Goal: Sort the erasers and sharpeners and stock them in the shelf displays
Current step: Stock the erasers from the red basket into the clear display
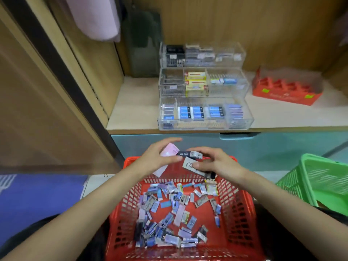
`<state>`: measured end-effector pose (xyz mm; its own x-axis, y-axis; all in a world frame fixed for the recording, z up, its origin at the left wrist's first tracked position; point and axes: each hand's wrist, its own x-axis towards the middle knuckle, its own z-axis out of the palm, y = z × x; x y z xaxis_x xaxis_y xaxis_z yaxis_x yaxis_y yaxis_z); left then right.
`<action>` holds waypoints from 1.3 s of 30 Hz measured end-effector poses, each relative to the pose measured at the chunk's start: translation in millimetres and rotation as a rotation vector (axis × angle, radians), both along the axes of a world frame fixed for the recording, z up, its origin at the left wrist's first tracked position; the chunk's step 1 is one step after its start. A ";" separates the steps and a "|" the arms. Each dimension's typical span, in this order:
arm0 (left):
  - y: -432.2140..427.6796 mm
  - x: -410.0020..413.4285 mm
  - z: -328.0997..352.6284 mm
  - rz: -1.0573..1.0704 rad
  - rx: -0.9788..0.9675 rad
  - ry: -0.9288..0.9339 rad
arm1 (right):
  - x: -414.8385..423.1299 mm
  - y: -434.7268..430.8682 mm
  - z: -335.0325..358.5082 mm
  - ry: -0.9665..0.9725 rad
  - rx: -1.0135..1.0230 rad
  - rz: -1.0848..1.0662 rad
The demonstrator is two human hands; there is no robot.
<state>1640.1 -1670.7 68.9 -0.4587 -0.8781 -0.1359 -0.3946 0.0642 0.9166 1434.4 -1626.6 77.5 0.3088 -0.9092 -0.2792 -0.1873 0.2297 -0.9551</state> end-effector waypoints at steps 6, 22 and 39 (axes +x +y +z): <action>-12.8 4.1 31.2 -0.094 -0.252 -0.096 | -2.8 -9.4 26.9 -0.082 -0.002 -0.001; -32.1 -15.9 47.5 0.137 0.137 0.155 | -5.5 -42.2 56.4 -0.106 -0.141 -0.389; -22.4 -11.5 57.5 0.153 0.324 0.289 | 7.5 -30.9 60.6 -0.393 0.136 -0.354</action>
<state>1628.6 -1693.0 126.4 -0.3863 -0.8720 -0.3005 -0.1028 -0.2830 0.9536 1441.9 -1657.5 138.1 0.0950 -0.9403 -0.3268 0.2888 0.3402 -0.8949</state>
